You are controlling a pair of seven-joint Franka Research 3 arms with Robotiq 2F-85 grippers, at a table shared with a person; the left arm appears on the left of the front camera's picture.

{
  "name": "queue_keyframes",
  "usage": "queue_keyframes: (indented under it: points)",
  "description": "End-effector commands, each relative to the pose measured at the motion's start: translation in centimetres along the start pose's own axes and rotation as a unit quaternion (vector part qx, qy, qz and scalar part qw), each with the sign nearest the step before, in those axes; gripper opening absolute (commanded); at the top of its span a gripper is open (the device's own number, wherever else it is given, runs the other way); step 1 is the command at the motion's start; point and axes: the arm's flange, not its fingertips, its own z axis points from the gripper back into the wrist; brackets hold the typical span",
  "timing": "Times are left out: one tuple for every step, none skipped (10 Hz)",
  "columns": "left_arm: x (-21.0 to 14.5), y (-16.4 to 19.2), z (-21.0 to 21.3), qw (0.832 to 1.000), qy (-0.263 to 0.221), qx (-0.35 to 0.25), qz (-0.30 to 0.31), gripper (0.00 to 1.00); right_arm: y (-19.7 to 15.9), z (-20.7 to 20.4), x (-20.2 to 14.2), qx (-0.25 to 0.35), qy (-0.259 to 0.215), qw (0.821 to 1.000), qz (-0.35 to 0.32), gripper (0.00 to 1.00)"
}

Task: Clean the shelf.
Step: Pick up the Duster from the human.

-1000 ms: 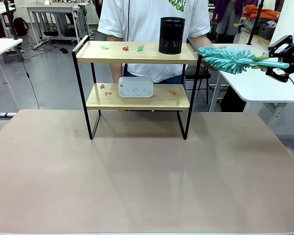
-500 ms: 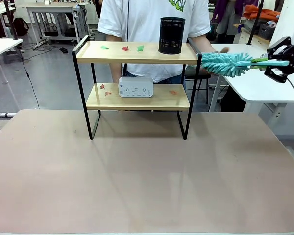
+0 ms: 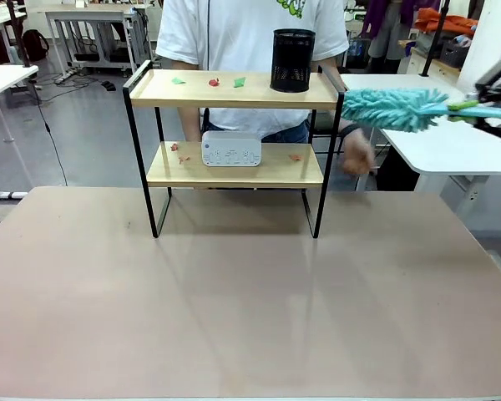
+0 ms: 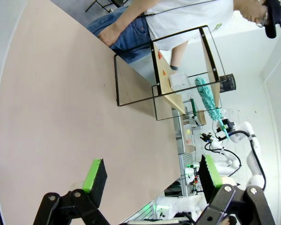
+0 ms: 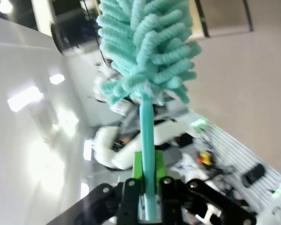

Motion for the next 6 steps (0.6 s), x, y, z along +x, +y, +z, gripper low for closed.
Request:
queue_keyframes:
  points:
    - [0.0,0.0,0.0,1.0,-0.005,-0.011,-0.014,1.0,2.1,1.3,-7.1,-0.096,-0.006,0.991,0.096,0.0]
    - [0.0,0.0,0.0,1.0,-0.005,-0.011,-0.014,1.0,2.5,2.0,-10.4,-0.134,-0.022,0.981,0.137,0.0]
    - [0.0,0.0,0.0,1.0,-0.005,-0.011,-0.014,1.0,2.6,3.0,-13.4,-0.167,-0.072,0.968,0.173,0.0]
    - [0.0,0.0,0.0,1.0,-0.005,-0.011,-0.014,1.0,2.1,3.8,-15.6,-0.2,-0.084,0.957,0.195,0.0]
    - [0.0,0.0,0.0,1.0,-0.005,-0.011,-0.014,1.0,1.3,4.3,-17.9,-0.213,-0.072,0.949,0.22,0.0]
    - [0.0,0.0,0.0,1.0,-0.005,-0.011,-0.014,1.0,0.2,4.7,-19.5,-0.217,-0.03,0.944,0.246,0.0]
